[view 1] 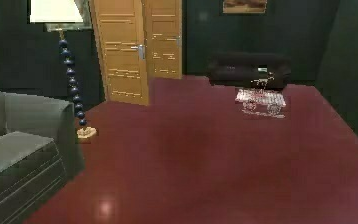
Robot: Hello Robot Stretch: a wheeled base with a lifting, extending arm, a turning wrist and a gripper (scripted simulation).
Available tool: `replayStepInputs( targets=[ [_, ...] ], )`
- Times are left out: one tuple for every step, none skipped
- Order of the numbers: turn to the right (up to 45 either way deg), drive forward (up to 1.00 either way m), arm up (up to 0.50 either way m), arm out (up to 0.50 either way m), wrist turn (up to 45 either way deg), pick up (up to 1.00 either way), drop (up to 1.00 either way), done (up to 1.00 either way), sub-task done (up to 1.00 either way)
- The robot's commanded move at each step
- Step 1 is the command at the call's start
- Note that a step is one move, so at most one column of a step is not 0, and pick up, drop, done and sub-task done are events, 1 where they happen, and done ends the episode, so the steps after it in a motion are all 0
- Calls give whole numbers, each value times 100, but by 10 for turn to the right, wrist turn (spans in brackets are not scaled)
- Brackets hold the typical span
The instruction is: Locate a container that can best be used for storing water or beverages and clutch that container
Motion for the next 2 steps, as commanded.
replayStepInputs(
  targets=[
    [0, 100, 0, 0, 0, 0, 0, 0, 0],
    [0, 100, 0, 0, 0, 0, 0, 0, 0]
  ],
)
